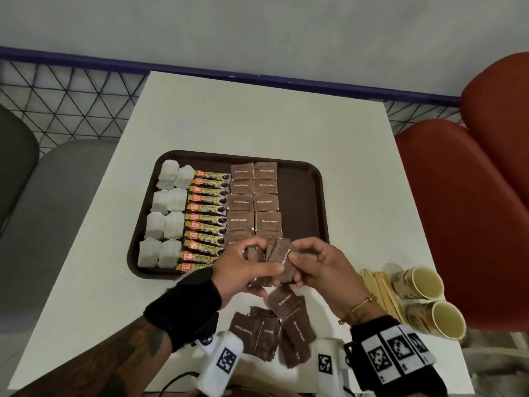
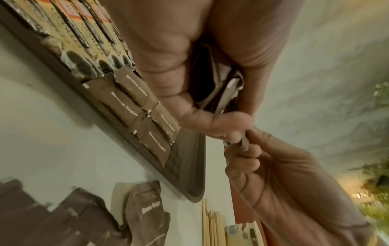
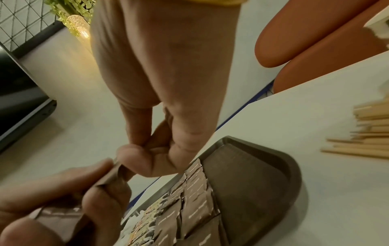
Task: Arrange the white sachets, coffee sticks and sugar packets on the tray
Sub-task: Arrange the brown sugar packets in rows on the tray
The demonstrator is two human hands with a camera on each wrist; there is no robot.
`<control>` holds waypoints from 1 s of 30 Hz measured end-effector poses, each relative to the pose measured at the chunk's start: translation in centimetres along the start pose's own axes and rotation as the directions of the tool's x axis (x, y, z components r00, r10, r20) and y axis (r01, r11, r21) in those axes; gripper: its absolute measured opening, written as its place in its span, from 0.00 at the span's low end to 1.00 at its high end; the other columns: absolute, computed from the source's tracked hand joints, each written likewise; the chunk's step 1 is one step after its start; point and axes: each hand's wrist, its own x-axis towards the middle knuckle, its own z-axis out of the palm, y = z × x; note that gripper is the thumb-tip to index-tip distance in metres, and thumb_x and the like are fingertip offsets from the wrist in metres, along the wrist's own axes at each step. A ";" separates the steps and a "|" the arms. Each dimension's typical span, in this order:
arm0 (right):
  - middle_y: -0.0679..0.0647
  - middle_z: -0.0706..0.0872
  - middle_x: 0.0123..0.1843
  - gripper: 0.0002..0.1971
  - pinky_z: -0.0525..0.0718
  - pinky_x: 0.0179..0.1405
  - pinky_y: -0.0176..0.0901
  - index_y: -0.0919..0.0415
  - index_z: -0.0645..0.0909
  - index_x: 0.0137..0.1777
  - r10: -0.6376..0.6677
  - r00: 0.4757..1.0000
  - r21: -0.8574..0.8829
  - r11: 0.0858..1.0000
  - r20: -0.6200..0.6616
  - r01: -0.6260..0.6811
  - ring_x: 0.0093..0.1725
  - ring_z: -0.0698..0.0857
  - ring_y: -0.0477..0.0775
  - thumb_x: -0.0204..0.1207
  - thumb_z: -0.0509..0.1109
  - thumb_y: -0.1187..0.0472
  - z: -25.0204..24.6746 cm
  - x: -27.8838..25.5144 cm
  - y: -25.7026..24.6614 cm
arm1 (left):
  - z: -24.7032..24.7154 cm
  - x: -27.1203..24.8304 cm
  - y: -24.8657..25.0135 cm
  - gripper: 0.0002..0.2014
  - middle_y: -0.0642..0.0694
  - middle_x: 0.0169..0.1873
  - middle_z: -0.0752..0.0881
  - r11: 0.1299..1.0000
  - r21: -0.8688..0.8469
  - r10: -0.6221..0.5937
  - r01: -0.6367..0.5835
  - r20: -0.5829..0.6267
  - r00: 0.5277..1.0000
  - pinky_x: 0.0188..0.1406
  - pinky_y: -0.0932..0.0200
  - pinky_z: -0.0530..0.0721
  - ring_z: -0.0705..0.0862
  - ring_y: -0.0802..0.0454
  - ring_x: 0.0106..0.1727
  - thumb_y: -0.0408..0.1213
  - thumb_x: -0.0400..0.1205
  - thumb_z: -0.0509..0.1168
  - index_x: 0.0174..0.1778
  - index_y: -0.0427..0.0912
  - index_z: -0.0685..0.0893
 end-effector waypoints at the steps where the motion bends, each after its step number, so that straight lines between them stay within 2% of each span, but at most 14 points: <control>1: 0.62 0.84 0.34 0.08 0.80 0.29 0.44 0.70 0.81 0.56 0.003 1.000 0.005 1.000 0.012 -0.003 0.29 0.80 0.54 0.79 0.70 0.70 0.3 0.2 -0.1 | -0.3 0.1 0.1 0.19 0.37 0.40 0.92 1.000 -0.006 -0.001 0.000 -0.030 1.000 0.23 0.60 0.83 0.90 0.42 0.35 0.30 0.69 0.80 0.51 0.42 0.82; 4: 0.64 0.86 0.41 0.10 0.82 0.31 0.45 0.69 0.82 0.57 0.015 1.000 0.009 1.000 0.018 -0.015 0.35 0.83 0.55 0.81 0.68 0.64 0.6 0.8 -0.6 | -1.5 0.1 0.7 0.19 0.37 0.38 0.91 1.000 -0.028 0.005 -0.007 -0.059 0.998 0.23 0.60 0.82 0.88 0.44 0.30 0.28 0.69 0.80 0.52 0.40 0.82; 7: 0.64 0.87 0.43 0.12 0.83 0.30 0.44 0.67 0.85 0.53 0.021 1.000 -0.016 1.000 0.020 -0.021 0.35 0.83 0.54 0.75 0.74 0.58 0.6 1.1 -1.2 | -2.3 0.0 1.0 0.21 0.39 0.34 0.91 1.000 -0.029 0.009 -0.011 -0.059 0.998 0.22 0.61 0.82 0.87 0.47 0.28 0.28 0.69 0.79 0.56 0.37 0.82; 10: 0.60 0.87 0.39 0.11 0.84 0.27 0.42 0.66 0.86 0.51 0.019 0.999 -0.070 0.997 0.042 -0.016 0.33 0.84 0.52 0.71 0.78 0.62 1.1 1.5 -1.3 | -2.5 0.1 1.1 0.21 0.41 0.32 0.90 0.999 0.028 0.038 -0.036 -0.066 0.997 0.22 0.60 0.83 0.86 0.49 0.27 0.29 0.68 0.80 0.54 0.35 0.81; 13: 0.58 0.88 0.40 0.13 0.83 0.29 0.41 0.65 0.86 0.52 0.012 0.997 -0.156 0.988 0.076 0.000 0.35 0.85 0.50 0.69 0.80 0.63 2.0 1.7 -1.1 | -2.5 0.1 1.0 0.21 0.41 0.32 0.90 0.999 -0.001 0.047 -0.047 -0.080 0.996 0.24 0.59 0.85 0.88 0.49 0.30 0.29 0.70 0.80 0.55 0.33 0.79; 16: 0.56 0.90 0.41 0.04 0.82 0.31 0.43 0.60 0.87 0.47 -0.012 0.995 -0.111 0.994 0.094 0.023 0.39 0.88 0.53 0.73 0.77 0.64 2.7 1.9 -0.8 | -2.6 0.0 1.1 0.21 0.38 0.37 0.91 0.998 -0.032 0.046 -0.048 -0.073 0.996 0.26 0.58 0.86 0.90 0.47 0.33 0.31 0.71 0.79 0.57 0.33 0.79; 19: 0.55 0.89 0.40 0.02 0.83 0.30 0.44 0.60 0.85 0.43 -0.012 0.995 -0.045 0.999 0.096 0.016 0.39 0.88 0.54 0.75 0.75 0.65 2.8 2.3 -0.9 | -3.0 -0.1 1.3 0.11 0.33 0.44 0.90 0.995 -0.101 0.017 -0.023 -0.063 0.998 0.27 0.55 0.87 0.91 0.40 0.37 0.38 0.74 0.77 0.44 0.41 0.82; 21: 0.55 0.90 0.40 0.04 0.85 0.30 0.44 0.61 0.82 0.43 0.004 0.994 -0.060 0.998 0.110 0.003 0.40 0.89 0.55 0.74 0.75 0.66 2.7 2.7 -1.0 | -3.4 -0.1 1.4 0.10 0.30 0.46 0.88 0.992 -0.124 0.005 -0.018 -0.106 0.994 0.26 0.54 0.87 0.90 0.35 0.40 0.42 0.76 0.75 0.39 0.45 0.81; 23: 0.57 0.90 0.43 0.06 0.89 0.31 0.46 0.62 0.80 0.42 0.024 0.990 -0.107 0.994 0.142 -0.008 0.41 0.90 0.56 0.74 0.76 0.69 2.7 3.0 -1.3 | -3.8 0.3 1.3 0.10 0.29 0.47 0.86 0.993 -0.110 0.012 -0.030 -0.161 0.987 0.26 0.54 0.87 0.87 0.33 0.41 0.41 0.74 0.77 0.40 0.44 0.82; 25: 0.59 0.90 0.45 0.08 0.90 0.30 0.48 0.60 0.80 0.42 0.038 0.986 -0.131 0.991 0.163 -0.017 0.40 0.91 0.58 0.74 0.75 0.71 2.7 3.4 -1.7 | -4.2 0.6 1.3 0.11 0.34 0.45 0.87 0.994 -0.106 0.017 -0.039 -0.198 0.980 0.26 0.55 0.86 0.85 0.36 0.39 0.37 0.74 0.77 0.46 0.39 0.84; 27: 0.61 0.90 0.44 0.07 0.86 0.23 0.43 0.62 0.81 0.43 0.043 0.983 -0.144 0.989 0.176 -0.017 0.35 0.89 0.57 0.74 0.74 0.74 2.8 3.8 -2.0 | -4.4 0.8 1.5 0.12 0.36 0.44 0.89 0.994 -0.102 0.011 -0.033 -0.208 0.978 0.24 0.57 0.85 0.87 0.40 0.35 0.36 0.75 0.76 0.52 0.39 0.85; 30: 0.60 0.84 0.31 0.06 0.74 0.19 0.39 0.67 0.86 0.45 0.047 0.977 -0.192 0.981 0.207 -0.006 0.25 0.77 0.55 0.73 0.73 0.77 2.9 4.5 -1.9 | -4.5 0.7 1.7 0.13 0.42 0.41 0.91 0.997 -0.076 0.002 -0.017 -0.192 0.981 0.24 0.56 0.86 0.89 0.46 0.32 0.38 0.74 0.77 0.52 0.48 0.87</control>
